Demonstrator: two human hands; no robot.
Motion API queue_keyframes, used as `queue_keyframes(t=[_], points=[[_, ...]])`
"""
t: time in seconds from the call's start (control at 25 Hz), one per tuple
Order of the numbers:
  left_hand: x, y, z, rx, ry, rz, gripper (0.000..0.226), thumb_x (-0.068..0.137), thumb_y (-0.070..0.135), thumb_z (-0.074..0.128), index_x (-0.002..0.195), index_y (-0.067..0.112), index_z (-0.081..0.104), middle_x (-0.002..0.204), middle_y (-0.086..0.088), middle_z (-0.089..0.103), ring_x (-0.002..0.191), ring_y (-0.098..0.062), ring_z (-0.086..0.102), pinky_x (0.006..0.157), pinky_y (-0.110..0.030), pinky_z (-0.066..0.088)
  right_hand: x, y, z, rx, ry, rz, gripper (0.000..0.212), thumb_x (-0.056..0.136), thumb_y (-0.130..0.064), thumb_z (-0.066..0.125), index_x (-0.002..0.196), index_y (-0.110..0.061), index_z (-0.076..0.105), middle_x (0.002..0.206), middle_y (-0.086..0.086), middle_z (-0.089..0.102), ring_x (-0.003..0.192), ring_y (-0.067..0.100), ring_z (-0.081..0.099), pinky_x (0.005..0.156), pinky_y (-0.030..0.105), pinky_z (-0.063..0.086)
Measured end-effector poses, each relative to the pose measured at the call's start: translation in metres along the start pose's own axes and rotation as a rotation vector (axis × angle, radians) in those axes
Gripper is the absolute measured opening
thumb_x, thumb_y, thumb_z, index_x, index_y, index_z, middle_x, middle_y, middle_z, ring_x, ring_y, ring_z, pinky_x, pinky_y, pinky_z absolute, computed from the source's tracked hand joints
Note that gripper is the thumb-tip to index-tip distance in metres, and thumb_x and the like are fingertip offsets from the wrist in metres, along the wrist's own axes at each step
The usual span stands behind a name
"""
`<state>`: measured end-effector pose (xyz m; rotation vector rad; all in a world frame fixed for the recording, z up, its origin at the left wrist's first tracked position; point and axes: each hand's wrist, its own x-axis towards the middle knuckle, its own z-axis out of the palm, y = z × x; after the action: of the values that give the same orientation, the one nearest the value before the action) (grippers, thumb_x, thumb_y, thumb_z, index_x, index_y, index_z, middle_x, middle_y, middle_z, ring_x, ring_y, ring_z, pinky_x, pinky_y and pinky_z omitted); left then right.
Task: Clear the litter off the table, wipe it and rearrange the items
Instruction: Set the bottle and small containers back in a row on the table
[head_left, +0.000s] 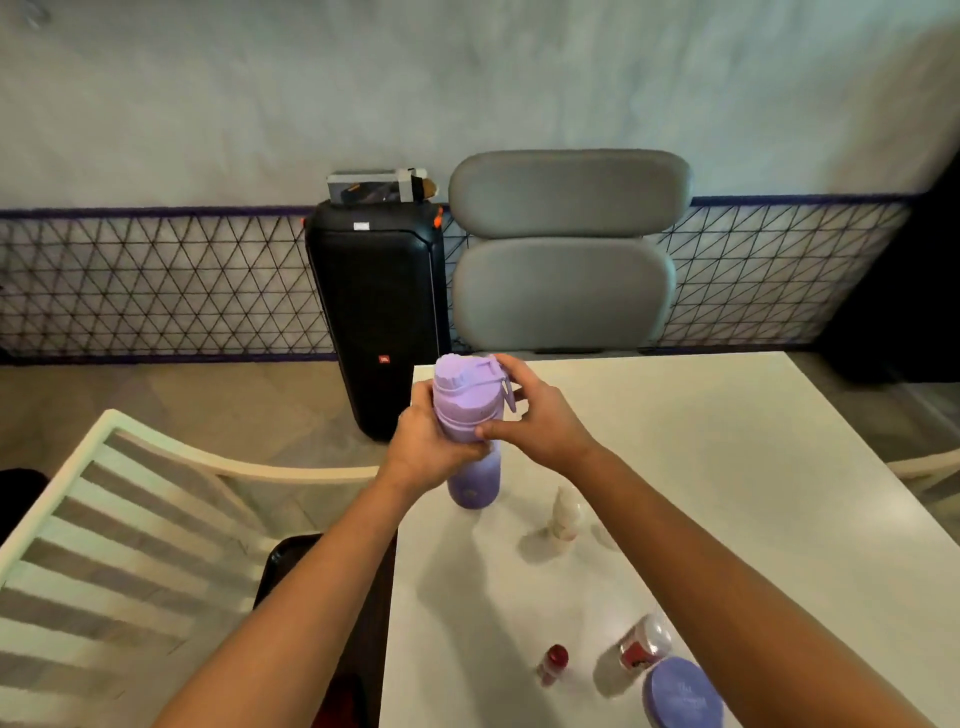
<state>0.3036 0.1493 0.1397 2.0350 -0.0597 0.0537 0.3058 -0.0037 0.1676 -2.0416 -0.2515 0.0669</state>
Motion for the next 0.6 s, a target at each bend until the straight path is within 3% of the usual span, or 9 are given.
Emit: queue_keyframes(t=[0.16, 0.32, 0.44, 0.6], points=[[0.080, -0.004, 0.010, -0.024, -0.032, -0.004, 0.075, 0.060, 0.011, 0.084, 0.118, 0.016, 0.037, 0.110, -0.001, 0.056, 0.099, -0.017, 0.058, 0.076, -0.021, 0.048, 0.066, 0.012, -0.018, 0.014, 0.032, 0.026, 0.074, 0.073, -0.009, 0.076, 0.135, -0.021, 0.038, 0.117, -0.009, 0.050, 0.101, 0.010, 0.045, 0.085, 0.020, 0.037], [0.136, -0.017, 0.030, -0.055, -0.089, -0.020, 0.075, 0.060, 0.003, 0.083, 0.119, 0.012, 0.038, 0.113, -0.004, 0.057, 0.101, -0.018, 0.059, 0.072, -0.014, 0.046, 0.114, 0.044, -0.025, 0.003, 0.064, 0.088, 0.075, 0.072, -0.013, 0.076, 0.136, -0.024, 0.038, 0.129, -0.003, 0.053, 0.098, 0.010, 0.045, 0.089, 0.025, 0.040], [0.161, -0.028, 0.045, -0.067, -0.111, -0.030, 0.082, 0.051, 0.011, 0.084, 0.119, 0.011, 0.038, 0.111, -0.003, 0.057, 0.095, -0.013, 0.058, 0.071, -0.012, 0.046, 0.138, 0.067, -0.026, -0.023, 0.061, 0.125, 0.077, 0.072, -0.015, 0.075, 0.137, -0.025, 0.035, 0.132, -0.001, 0.053, 0.107, 0.013, 0.049, 0.100, 0.034, 0.043], [0.194, -0.037, 0.055, -0.032, -0.119, -0.024, 0.081, 0.057, 0.003, 0.084, 0.123, 0.008, 0.037, 0.114, -0.005, 0.056, 0.099, -0.018, 0.057, 0.081, -0.025, 0.048, 0.168, 0.082, -0.033, -0.042, 0.043, 0.144, 0.078, 0.072, -0.015, 0.075, 0.137, -0.025, 0.034, 0.131, 0.000, 0.054, 0.117, 0.020, 0.053, 0.102, 0.039, 0.043]])
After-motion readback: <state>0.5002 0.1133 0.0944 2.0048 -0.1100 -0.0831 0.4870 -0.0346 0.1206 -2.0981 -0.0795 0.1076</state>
